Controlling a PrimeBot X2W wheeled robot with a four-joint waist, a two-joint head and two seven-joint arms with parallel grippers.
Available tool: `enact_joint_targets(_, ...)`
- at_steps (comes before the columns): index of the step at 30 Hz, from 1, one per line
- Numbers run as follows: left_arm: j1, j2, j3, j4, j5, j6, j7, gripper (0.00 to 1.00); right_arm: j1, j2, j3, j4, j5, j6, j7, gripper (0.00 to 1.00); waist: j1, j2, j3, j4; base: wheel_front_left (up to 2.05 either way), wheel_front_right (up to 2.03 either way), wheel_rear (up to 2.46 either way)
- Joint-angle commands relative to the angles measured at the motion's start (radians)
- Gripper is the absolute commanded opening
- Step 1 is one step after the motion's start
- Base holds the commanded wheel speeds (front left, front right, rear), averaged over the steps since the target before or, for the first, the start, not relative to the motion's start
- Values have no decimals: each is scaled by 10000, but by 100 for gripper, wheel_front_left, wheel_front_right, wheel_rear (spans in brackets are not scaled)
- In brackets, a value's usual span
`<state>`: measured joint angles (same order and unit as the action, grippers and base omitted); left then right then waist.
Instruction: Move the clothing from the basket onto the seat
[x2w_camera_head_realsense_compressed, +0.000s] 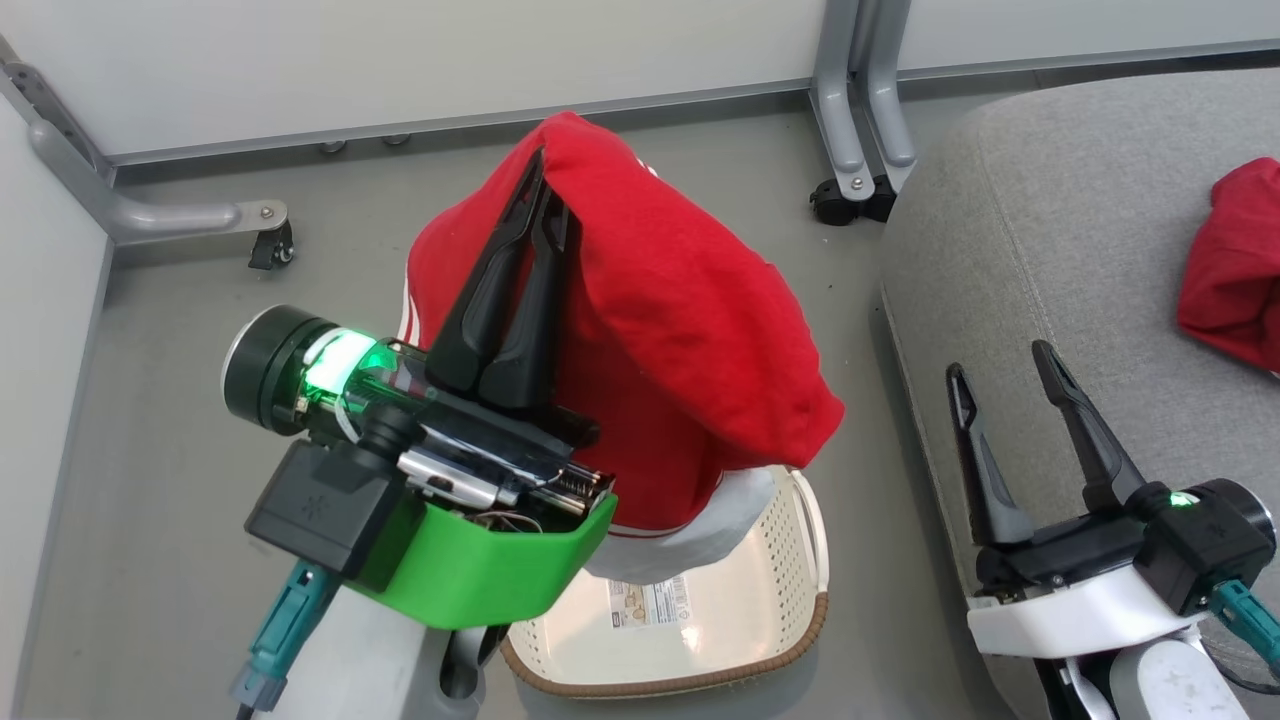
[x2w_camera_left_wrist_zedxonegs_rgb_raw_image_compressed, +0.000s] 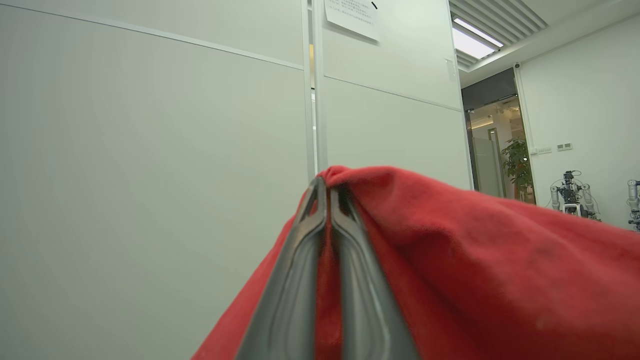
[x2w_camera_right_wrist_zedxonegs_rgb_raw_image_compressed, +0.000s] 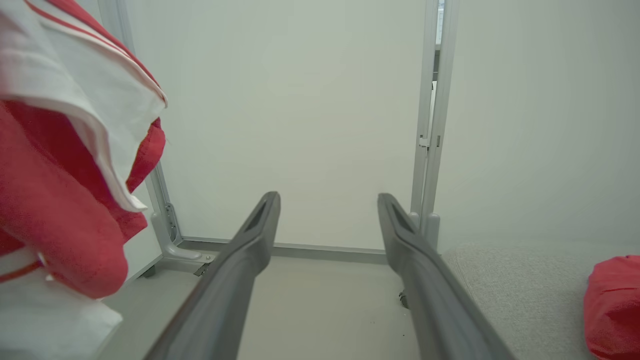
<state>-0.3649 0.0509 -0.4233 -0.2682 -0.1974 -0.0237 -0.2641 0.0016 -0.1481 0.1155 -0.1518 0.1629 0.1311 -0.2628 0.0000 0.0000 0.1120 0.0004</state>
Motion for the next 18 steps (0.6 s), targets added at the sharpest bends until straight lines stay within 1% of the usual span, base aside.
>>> enact_joint_targets(1, -91, -6, 55, 5, -67, -4, -1, 0, 199, -123, 120, -92, -20, -7, -30, 100, 0, 0, -12, -10, 0, 0, 0)
enact_joint_targets(5, -24, -4, 104, 25, -53, -22, -1, 0, 357, -541, 785, -373, 210, -7, -30, 100, 0, 0, -43, -33, 0, 0, 0)
enact_joint_targets(8, 7, -4, 136, 47, -22, -45, -1, 0, 409, -1065, 1563, -667, 369, -7, -30, 100, 0, 0, -62, -57, 0, 0, 0)
enact_joint_targets(13, 79, -3, 176, 70, 24, -109, -1, 0, 241, -1731, 2594, -1106, 443, -7, -30, 100, 0, 0, -110, -106, 0, 0, 0)
enact_joint_targets(18, 115, -1, 140, 81, 51, -124, -1, 0, 103, -1881, 3000, -1383, 545, -7, -30, 100, 0, 0, -154, -97, 0, 0, 0)
